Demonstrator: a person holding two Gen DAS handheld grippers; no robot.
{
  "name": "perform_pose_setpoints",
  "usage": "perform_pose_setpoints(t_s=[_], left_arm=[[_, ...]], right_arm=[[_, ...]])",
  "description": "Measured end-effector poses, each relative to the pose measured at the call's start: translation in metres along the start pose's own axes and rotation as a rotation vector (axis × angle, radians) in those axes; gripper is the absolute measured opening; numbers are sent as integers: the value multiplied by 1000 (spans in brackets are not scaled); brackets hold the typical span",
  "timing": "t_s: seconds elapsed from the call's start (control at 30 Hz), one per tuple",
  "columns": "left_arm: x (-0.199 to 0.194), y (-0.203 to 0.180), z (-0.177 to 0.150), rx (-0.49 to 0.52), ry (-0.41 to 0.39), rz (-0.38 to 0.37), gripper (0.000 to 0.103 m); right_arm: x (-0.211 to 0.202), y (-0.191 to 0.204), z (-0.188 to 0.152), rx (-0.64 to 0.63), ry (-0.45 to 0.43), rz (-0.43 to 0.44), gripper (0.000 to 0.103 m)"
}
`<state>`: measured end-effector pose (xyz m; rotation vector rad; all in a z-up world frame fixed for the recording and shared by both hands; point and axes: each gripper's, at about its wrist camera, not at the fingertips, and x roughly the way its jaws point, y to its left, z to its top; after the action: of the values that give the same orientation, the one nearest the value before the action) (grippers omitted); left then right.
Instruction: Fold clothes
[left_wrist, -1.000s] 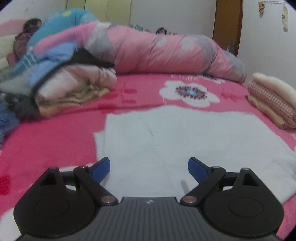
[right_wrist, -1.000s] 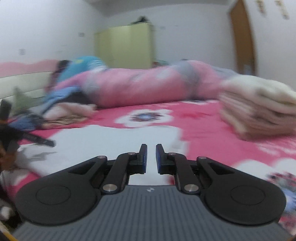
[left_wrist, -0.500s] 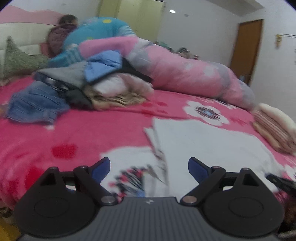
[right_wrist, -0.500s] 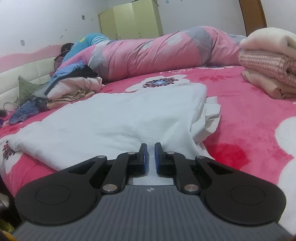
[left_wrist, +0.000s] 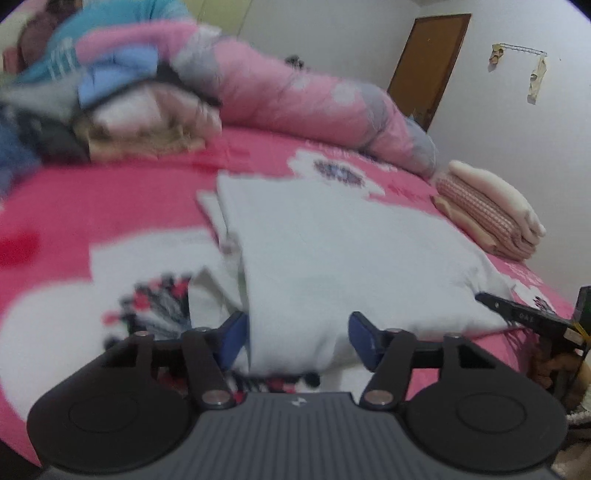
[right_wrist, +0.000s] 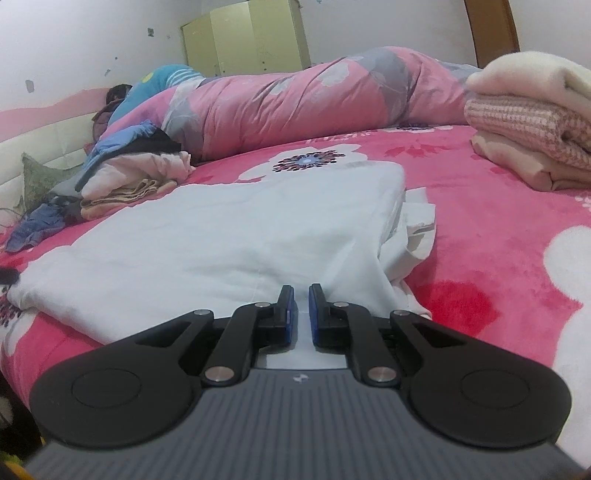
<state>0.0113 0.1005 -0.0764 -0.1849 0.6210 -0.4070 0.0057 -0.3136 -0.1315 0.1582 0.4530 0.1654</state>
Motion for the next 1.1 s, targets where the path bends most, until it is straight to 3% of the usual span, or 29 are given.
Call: perform_pose_setpoints(t_s=[0.07,0.17,0.27,0.37,0.53,0.67,0.87,1.03,1.1], left_arm=[[-2,6,-1,-18,-2,-1,54],[-6,13,-2,-37,-12,5,57],[-23,14,4,-16,-62,41,57],[-32,11,8,14,-86,28,57],[-28,6,3,45,0,24,58],[-41,32,-9,-188,16,-65,66],[-30,35,-28,-339,70,-157,66],[1,19,-18,-404,63,-42,67],[3,14,-12,-401,38,-9,61]], right_arm=[[0,1,1,0,4,-2,7],[1,1,2,-3,11,0,7],[2,-1,3,-3,18,10,8],[2,-1,4,-6,25,14,8],[3,0,5,-12,35,19,8],[2,-2,4,-14,27,21,8],[2,-4,2,-1,3,30,8],[1,-3,1,-6,-6,28,8],[0,-1,-2,-15,-17,23,8]])
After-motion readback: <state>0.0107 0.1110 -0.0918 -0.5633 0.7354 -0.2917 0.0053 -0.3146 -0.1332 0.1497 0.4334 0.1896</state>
